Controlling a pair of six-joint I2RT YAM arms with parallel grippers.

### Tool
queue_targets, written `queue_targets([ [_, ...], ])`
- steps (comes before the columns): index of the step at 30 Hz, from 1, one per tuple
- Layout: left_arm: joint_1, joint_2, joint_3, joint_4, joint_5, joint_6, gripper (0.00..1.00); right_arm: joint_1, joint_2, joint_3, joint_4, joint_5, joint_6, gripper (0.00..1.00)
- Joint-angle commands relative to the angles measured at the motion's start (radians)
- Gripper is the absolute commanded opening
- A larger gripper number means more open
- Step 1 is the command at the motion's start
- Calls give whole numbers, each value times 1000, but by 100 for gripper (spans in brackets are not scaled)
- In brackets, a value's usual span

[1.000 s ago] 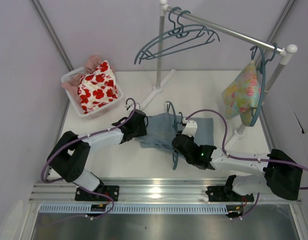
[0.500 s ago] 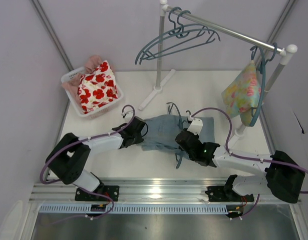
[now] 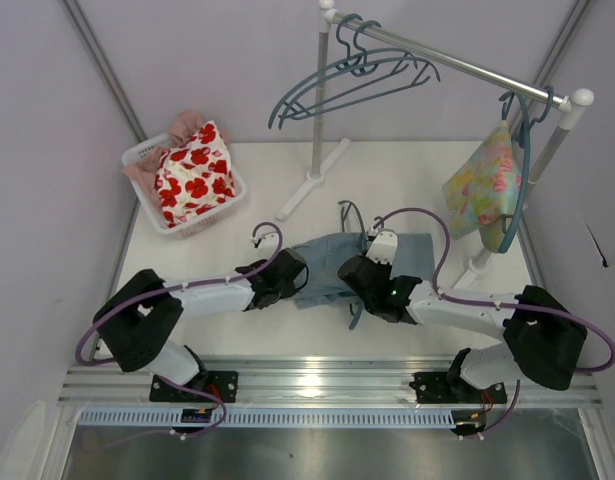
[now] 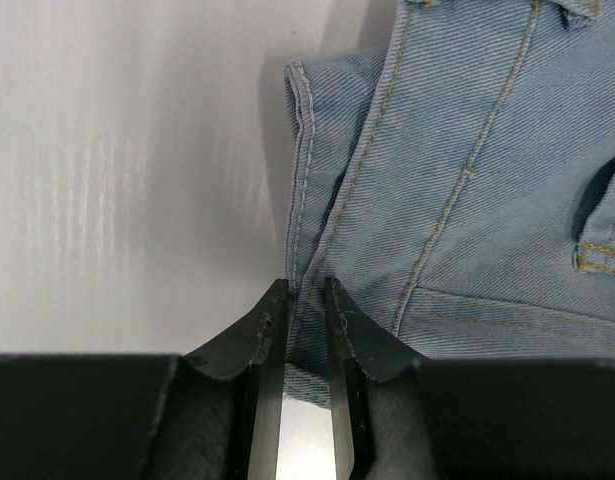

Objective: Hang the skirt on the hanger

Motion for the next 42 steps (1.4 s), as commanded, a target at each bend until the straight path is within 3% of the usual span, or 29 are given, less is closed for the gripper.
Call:
queue_targets([
  [1,-26,-34,-75,-93,15,-64,25,-10,73,83,21,101,7,0],
  [7,-25,-80,-115,-106,-16,-67,25,-42,136,160,-179,195,66,0],
  [20,4,-82,-132,-73,-33,-24,25,-66,-13,118,-220,136,-32,0],
  [27,4,-74,-129,-73,-34,-27,25,-63,-42,147,-406,247,57,0],
  [37,4,-93,-113,-99,-67,-30,26,-26,10,219,-513,336,62,0],
  [40,4,-125,-121,-74,-56,13,27,-24,-19,233,-463,324,-2,0],
  [42,0,-163,-126,-17,-25,83,27,-13,-60,203,-338,273,-65,0],
])
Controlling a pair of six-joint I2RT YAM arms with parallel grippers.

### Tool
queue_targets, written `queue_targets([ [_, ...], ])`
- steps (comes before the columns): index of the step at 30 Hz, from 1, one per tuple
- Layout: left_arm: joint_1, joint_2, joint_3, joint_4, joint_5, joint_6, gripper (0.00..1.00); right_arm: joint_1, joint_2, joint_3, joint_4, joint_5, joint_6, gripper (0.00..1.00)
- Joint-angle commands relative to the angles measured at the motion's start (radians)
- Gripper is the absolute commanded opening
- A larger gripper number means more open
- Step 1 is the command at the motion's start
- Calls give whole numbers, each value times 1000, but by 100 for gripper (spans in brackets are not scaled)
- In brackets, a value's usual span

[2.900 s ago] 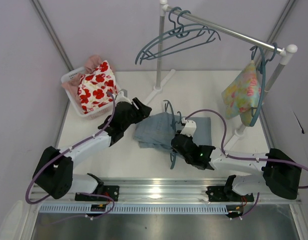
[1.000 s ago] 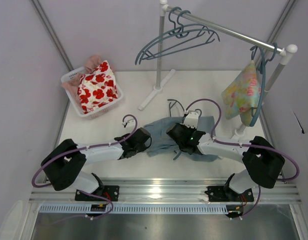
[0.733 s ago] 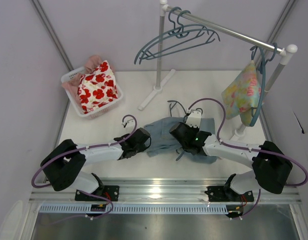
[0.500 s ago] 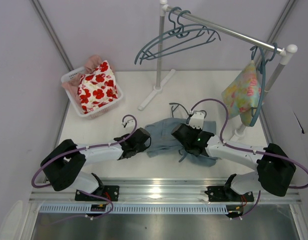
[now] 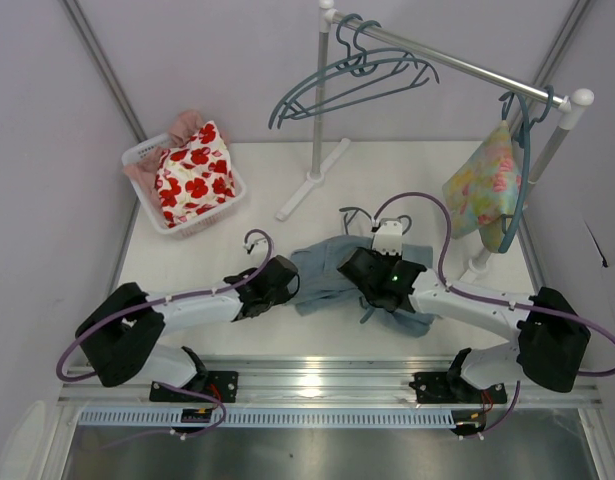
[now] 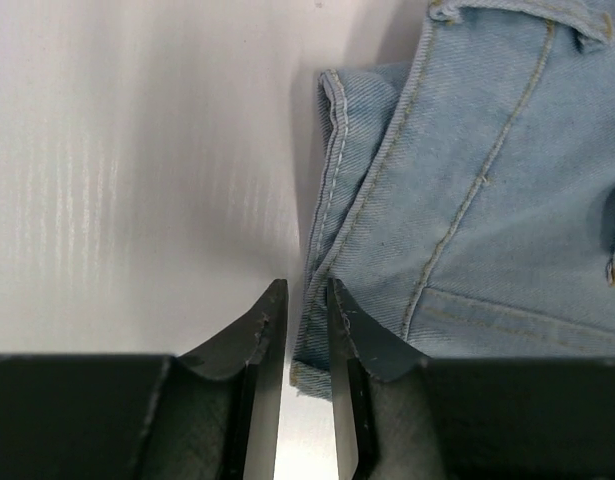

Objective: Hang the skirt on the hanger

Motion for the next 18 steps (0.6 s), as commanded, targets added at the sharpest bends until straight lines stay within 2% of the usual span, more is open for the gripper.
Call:
queue_targets([
  [1,8,-69,-30,-21,-5,140,27,2,-91,-2,146,98,-132,0],
  [3,0,-117,-36,58,59,238,29,4,-180,-56,301,20,-195,0],
  [9,-6,-258,-2,148,207,418,34,1,-298,-82,519,-92,-418,0],
  [12,-3,-329,29,122,207,485,41,5,-309,-56,541,-135,-527,0],
  [15,11,-364,113,53,207,545,44,8,-294,19,483,-114,-589,0],
  [18,25,-381,252,20,216,608,50,21,-291,53,466,-72,-668,0],
])
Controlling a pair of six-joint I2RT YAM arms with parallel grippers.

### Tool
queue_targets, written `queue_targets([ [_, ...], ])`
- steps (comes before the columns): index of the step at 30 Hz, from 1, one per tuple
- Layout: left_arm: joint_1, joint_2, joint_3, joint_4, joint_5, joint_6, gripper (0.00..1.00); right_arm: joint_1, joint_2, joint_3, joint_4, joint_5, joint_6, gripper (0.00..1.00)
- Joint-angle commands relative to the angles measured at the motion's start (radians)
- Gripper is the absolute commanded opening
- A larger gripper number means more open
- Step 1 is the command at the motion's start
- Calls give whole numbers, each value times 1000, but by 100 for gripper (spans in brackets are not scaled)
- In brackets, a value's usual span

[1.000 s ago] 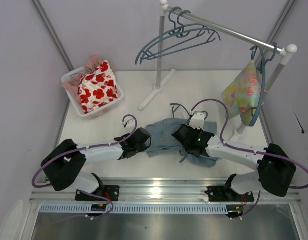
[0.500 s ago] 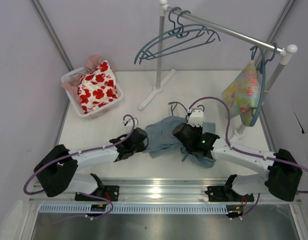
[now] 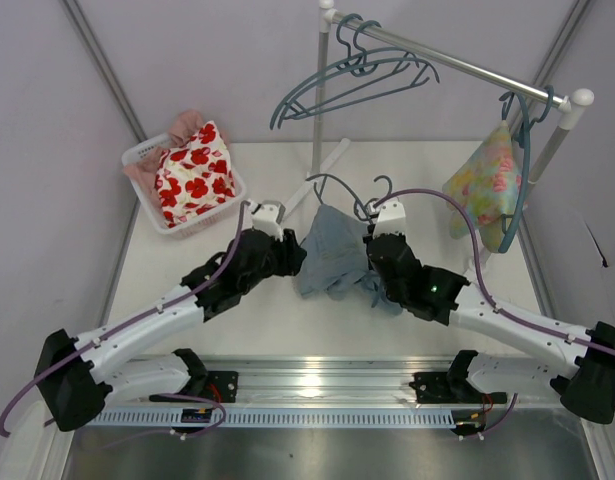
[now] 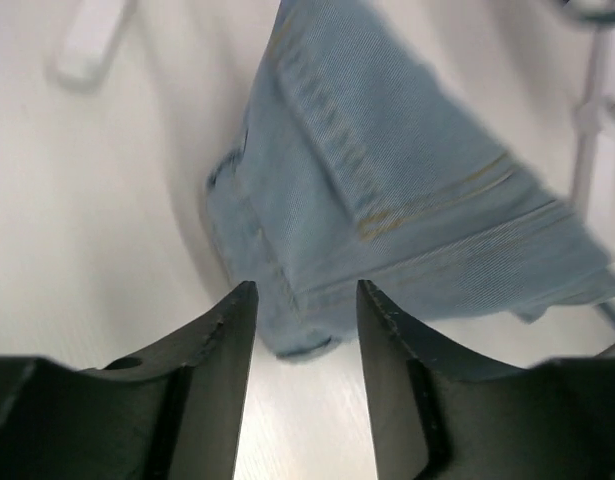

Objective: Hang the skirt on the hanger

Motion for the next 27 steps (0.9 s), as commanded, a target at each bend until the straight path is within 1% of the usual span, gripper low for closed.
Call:
queue_targets([
  [1,20,-38,152,-12,27,139,54,13,-17,104,67,57,-143,0],
  [2,27,-38,166,-6,54,153,67,15,-19,111,64,66,-157,0],
  [5,38,-8,212,41,141,224,84,20,-36,145,50,29,-232,0],
  [7,43,38,231,60,185,250,88,20,-39,177,40,-1,-273,0],
  [10,50,86,235,102,248,300,89,18,-36,226,20,-20,-336,0],
  [11,55,92,220,127,249,310,89,16,-36,235,15,-38,-365,0],
  [12,59,95,211,145,289,323,90,16,-36,245,6,-50,-376,0],
  [13,76,97,192,221,298,331,90,18,-40,254,7,-66,-387,0],
  [15,108,107,180,256,309,324,92,16,-59,260,9,-97,-408,0],
  [16,153,117,180,268,352,319,92,15,-63,263,9,-100,-410,0],
  [18,199,123,162,299,425,313,92,10,-76,282,-9,-112,-415,0],
  [19,231,123,160,319,506,317,92,10,-80,289,-14,-118,-418,0],
  [20,242,126,159,345,536,330,92,9,-83,298,-17,-130,-419,0],
  [24,248,147,181,346,613,392,92,1,-97,327,-25,-170,-425,0],
  [27,248,195,218,315,663,406,93,-2,-87,347,-25,-184,-424,0],
])
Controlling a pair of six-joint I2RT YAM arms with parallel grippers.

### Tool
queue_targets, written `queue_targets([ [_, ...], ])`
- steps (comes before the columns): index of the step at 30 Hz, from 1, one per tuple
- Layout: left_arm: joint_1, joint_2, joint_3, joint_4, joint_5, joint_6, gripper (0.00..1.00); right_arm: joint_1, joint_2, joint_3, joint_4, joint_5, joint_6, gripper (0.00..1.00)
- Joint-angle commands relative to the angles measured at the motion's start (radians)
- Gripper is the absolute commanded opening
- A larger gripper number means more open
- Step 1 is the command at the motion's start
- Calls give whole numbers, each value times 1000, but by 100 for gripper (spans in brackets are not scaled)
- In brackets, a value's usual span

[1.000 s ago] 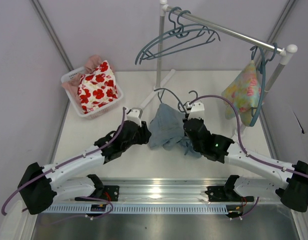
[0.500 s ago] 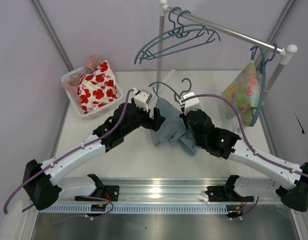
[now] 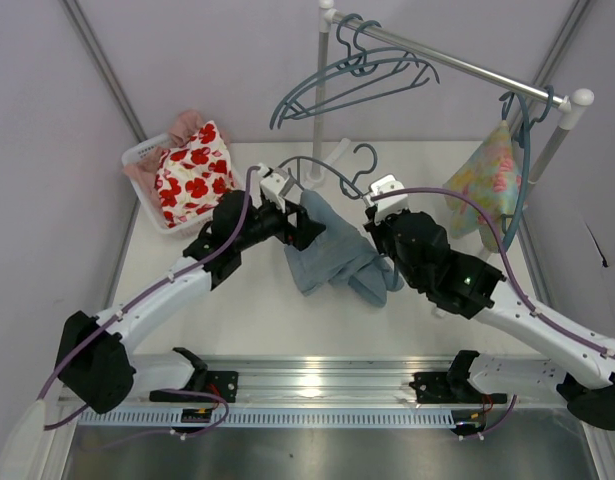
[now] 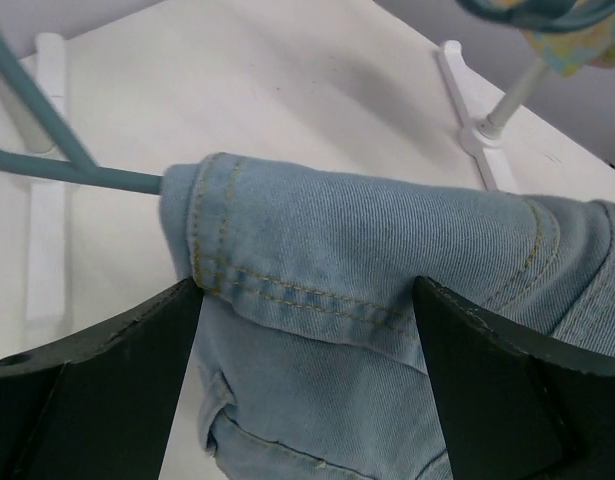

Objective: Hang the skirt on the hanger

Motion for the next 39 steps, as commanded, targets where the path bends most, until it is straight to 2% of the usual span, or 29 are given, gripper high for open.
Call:
queue_targets([
  [1,-1,56,62,22,127,59,92,-7,-18,91,85,-19,-14,0],
  [4,-4,100,72,14,141,19,89,-10,2,99,93,-4,2,0],
  [6,-7,115,50,19,100,-19,82,-10,7,99,105,4,13,0],
  [7,-9,117,43,28,88,-31,63,-10,8,97,110,15,21,0],
  [9,-9,117,31,43,65,-74,36,-19,16,100,115,33,42,0],
  [10,-11,113,26,51,57,-85,13,-22,21,103,115,59,45,0],
  [11,-12,106,20,54,48,-106,2,-25,36,108,108,78,45,0],
  [16,-24,53,-7,69,-18,-151,0,-38,102,141,70,211,38,0],
  [25,-34,-94,-59,-40,-118,-182,0,-61,119,141,69,328,-17,0],
  [30,-35,-193,-98,-72,-147,-192,0,-76,107,125,79,354,-28,0],
  [39,-46,-233,-168,-70,-138,-226,0,-88,84,134,101,339,-1,0],
])
